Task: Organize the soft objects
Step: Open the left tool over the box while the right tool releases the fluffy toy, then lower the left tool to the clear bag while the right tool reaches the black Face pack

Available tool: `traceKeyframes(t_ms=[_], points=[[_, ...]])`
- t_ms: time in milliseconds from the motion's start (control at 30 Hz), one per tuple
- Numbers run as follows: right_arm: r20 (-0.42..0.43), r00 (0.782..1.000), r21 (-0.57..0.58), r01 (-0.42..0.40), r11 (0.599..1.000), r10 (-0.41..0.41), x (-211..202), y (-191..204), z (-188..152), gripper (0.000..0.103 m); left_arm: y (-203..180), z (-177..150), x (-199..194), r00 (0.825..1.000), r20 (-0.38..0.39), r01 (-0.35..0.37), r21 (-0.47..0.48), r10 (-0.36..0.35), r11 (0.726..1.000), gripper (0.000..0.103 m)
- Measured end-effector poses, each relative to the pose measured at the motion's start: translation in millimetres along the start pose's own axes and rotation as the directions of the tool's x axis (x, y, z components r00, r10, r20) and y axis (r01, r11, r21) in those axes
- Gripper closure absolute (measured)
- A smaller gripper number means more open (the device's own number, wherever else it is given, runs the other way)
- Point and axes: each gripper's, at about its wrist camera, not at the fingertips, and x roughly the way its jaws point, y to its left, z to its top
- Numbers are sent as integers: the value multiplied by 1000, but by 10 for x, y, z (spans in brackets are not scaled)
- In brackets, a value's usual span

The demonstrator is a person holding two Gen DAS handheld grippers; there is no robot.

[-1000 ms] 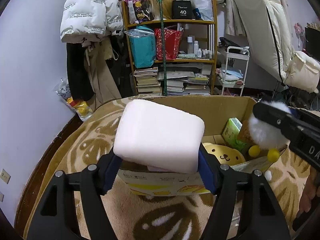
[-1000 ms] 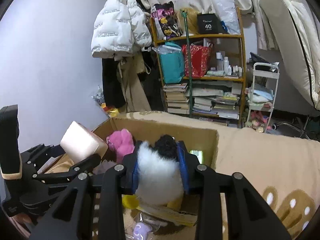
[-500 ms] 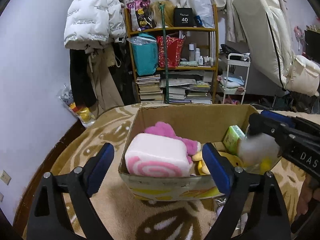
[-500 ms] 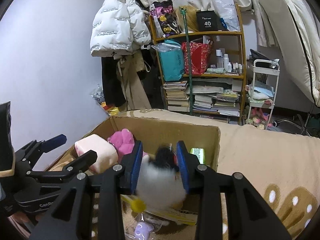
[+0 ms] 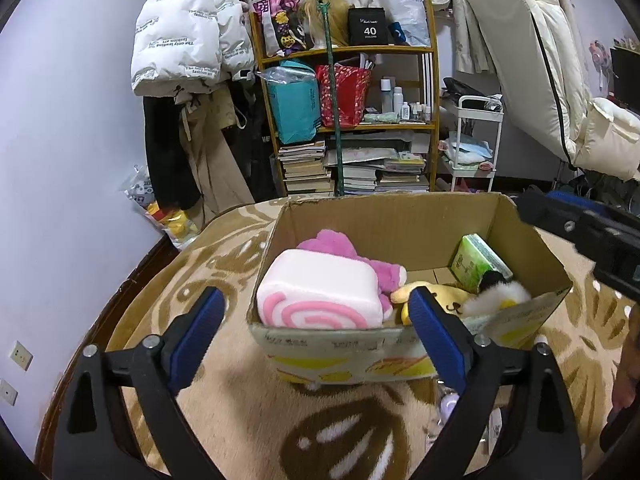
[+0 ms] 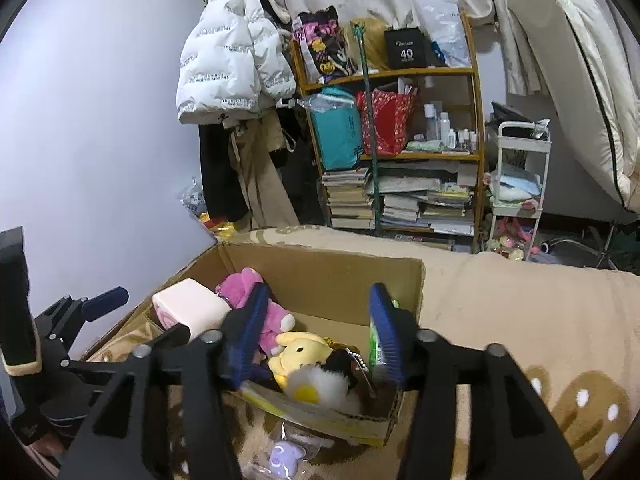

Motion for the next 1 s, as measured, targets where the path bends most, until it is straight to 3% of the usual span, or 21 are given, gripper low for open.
traceKeyframes(t_ms=[67, 133, 200, 467, 567, 1000], points=[[6, 1000, -2, 11, 1000, -11, -92, 20, -2, 38, 13, -13, -50, 1000, 0, 0, -6, 0, 1000, 8], [-2, 1000, -5, 20, 1000, -20, -160, 31, -17, 26, 27, -21, -104, 1000, -4, 0, -10, 0, 1000, 8], [0, 999, -4, 34, 999, -34, -229, 44, -34, 21, 30, -37, -156, 1000, -5, -7, -12, 7, 1000, 7], [-5, 998, 15, 69, 998, -69, -562, 63, -111, 10, -14, -112, -429, 1000, 1, -3, 17, 2, 1000, 7], [-11, 997, 17, 82, 996, -82, -654, 90, -140, 0, -50, -142, -523, 1000, 2, 3, 29, -3, 1000, 6], [-57, 993, 20, 108, 994, -107, -889, 162, -396, 0, -61, -332, -760, 999, -37, 13, 27, -12, 1000, 5]])
